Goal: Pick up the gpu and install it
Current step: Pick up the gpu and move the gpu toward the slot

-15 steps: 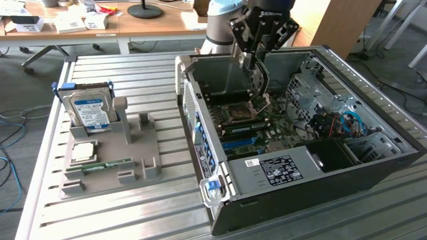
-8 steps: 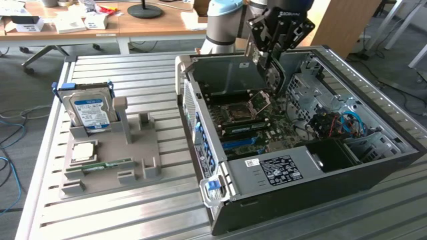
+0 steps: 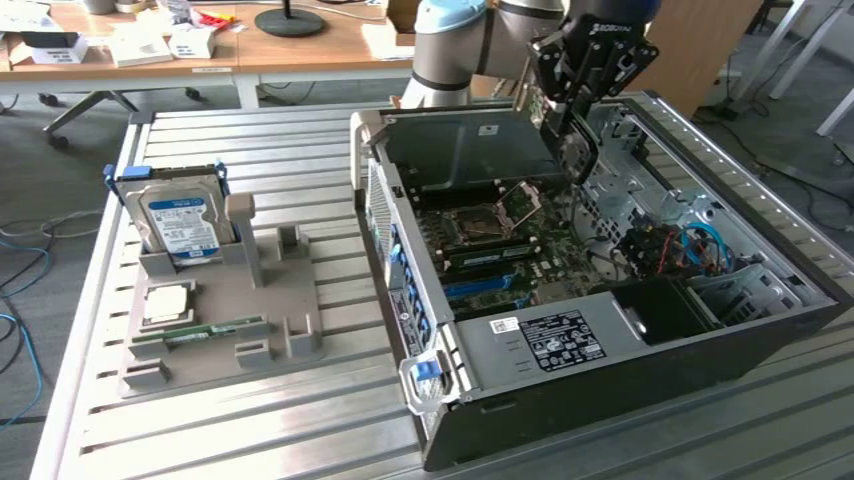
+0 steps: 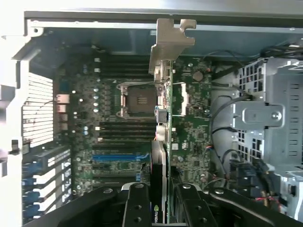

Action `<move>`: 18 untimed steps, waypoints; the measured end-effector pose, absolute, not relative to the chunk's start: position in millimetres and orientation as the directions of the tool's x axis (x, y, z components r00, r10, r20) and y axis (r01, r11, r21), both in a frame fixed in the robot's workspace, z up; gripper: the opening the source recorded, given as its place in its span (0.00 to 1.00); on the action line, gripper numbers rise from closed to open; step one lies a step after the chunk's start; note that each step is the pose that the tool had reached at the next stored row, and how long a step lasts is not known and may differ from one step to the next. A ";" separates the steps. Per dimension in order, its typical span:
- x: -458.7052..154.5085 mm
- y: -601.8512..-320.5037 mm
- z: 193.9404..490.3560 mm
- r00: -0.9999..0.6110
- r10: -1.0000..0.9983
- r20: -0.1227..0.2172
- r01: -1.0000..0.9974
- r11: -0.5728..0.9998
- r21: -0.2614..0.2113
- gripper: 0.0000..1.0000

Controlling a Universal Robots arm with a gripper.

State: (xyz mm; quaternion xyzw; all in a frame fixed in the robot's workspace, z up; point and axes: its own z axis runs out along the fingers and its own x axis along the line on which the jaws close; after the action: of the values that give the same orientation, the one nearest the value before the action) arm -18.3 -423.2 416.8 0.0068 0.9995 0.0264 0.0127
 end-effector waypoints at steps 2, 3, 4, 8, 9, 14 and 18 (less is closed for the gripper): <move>-11.3 -423.2 416.8 -1.000 0.014 -0.025 0.013 0.999 0.053 0.27; -8.2 -423.2 416.8 -1.000 0.014 -0.025 0.013 0.999 0.053 0.27; -5.3 -423.2 416.8 -1.000 0.014 -0.025 0.013 0.999 0.053 0.27; 8.4 -423.2 416.8 -1.000 0.014 -0.025 0.013 0.999 0.053 0.27; 12.2 -423.1 416.8 -1.000 0.014 -0.025 0.013 0.999 0.053 0.27; 30.0 -423.2 416.8 -1.000 0.014 -0.025 0.013 0.999 0.053 0.27; 31.4 -423.2 416.8 -1.000 0.014 -0.025 0.013 0.999 0.053 0.27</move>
State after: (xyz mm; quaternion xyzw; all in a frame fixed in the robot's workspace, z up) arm 31.4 -423.2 416.8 0.0068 0.9996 0.0263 0.0126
